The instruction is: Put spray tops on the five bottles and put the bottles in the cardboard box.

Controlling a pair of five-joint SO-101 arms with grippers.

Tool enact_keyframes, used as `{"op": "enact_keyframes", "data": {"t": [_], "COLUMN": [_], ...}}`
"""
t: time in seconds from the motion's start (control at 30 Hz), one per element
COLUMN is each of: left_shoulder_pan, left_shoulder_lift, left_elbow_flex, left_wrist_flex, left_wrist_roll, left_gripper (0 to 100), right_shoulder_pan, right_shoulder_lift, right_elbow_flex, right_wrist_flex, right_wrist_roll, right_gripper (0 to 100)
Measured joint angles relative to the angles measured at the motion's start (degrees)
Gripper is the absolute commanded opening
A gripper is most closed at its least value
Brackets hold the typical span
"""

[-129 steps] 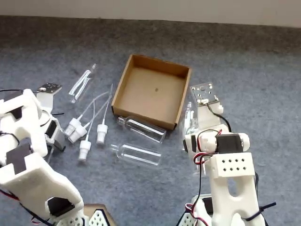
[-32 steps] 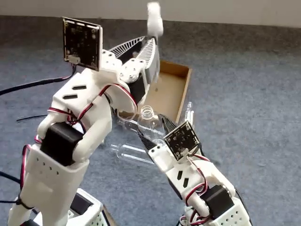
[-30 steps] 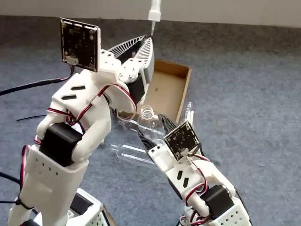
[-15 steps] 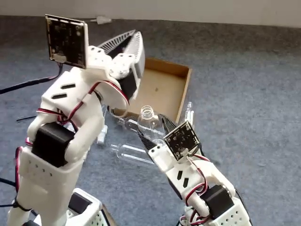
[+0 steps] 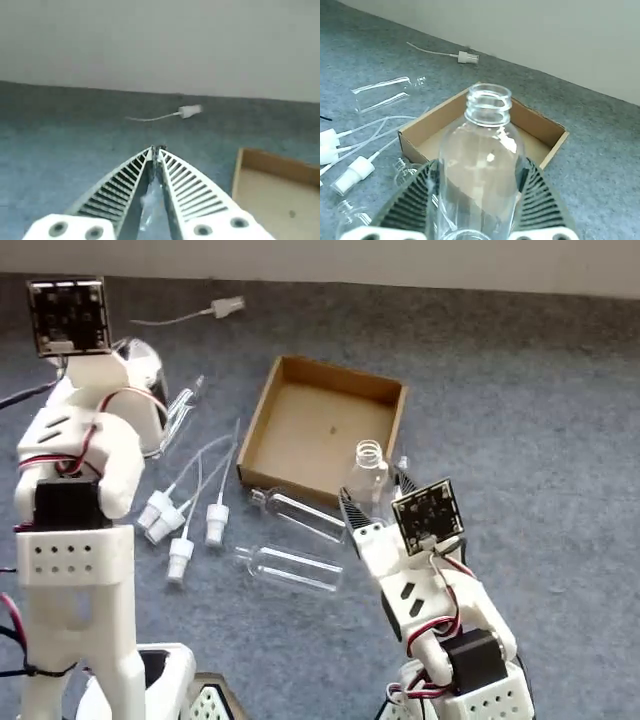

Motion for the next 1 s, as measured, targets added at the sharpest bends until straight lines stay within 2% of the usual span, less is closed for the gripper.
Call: {"op": "enact_keyframes", "data": {"t": [0.07, 0.2, 0.3, 0.67, 0.73, 0.8, 0.93, 1.0], "left_shoulder_pan": [-3.3, -7.7, -9.8, -10.5, -10.5, -9.8, -4.0, -0.7], "left_shoulder_lift": [0.2, 3.3, 6.2, 10.3, 10.5, 10.5, 10.8, 10.8], "left_elbow_flex": [2.3, 8.5, 11.0, 12.1, 13.4, 14.1, 15.2, 17.4], "left_wrist_flex": [-1.3, -10.3, -15.5, -17.3, -15.7, -10.4, 3.7, 6.4], "left_wrist_roll": [-2.5, -8.4, -10.1, -10.5, -10.5, -10.5, -13.6, -15.9], "left_gripper": [3, 3, 3, 3, 3, 3, 4, 8], "right_shoulder_pan": [0.0, 0.3, 0.3, 0.3, 0.3, 0.3, 0.3, 0.3], "right_shoulder_lift": [0.0, 0.0, 0.0, 0.0, 0.0, 0.0, 0.0, 0.0], "right_elbow_flex": [0.0, 0.0, 0.0, 0.0, 0.0, 0.0, 0.0, 0.0], "right_wrist_flex": [0.0, 0.0, 0.0, 0.0, 0.0, 0.0, 0.0, 0.0], "right_wrist_roll": [0.0, 0.0, 0.0, 0.0, 0.0, 0.0, 0.0, 0.0], "right_gripper": [0.4, 0.4, 0.4, 0.4, 0.4, 0.4, 0.4, 0.4]}}
